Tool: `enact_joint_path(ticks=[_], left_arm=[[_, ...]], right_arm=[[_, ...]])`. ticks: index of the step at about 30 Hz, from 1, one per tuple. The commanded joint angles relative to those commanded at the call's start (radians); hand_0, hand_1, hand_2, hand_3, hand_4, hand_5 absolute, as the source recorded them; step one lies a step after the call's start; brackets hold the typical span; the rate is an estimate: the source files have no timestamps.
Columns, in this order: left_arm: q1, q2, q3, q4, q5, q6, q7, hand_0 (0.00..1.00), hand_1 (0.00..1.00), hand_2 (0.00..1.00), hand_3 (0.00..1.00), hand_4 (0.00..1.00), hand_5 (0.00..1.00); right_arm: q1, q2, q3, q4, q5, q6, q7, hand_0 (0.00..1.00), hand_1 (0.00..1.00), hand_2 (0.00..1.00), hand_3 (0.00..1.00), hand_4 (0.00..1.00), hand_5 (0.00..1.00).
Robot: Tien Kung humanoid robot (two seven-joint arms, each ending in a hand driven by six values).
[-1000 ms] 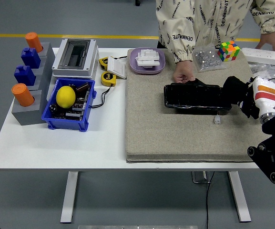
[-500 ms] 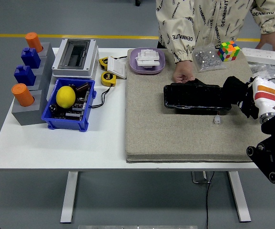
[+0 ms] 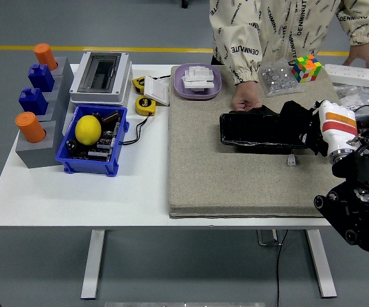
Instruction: Pick the rag up,wipe the panel,place it on the desk
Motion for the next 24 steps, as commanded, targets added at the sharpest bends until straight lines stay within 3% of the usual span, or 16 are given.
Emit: enact_joint_path(ticks=[24], left_arm=[[-0.002, 0.002, 0.005, 0.001, -0.001, 0.0, 0.001, 0.604, 0.642, 0.655, 0.561, 0.628, 0.446]], right_arm=[[0.124, 0.117, -0.309, 0.044, 0.042, 0.003, -0.002, 0.284, 0.4, 0.421, 0.435, 0.954, 0.018]])
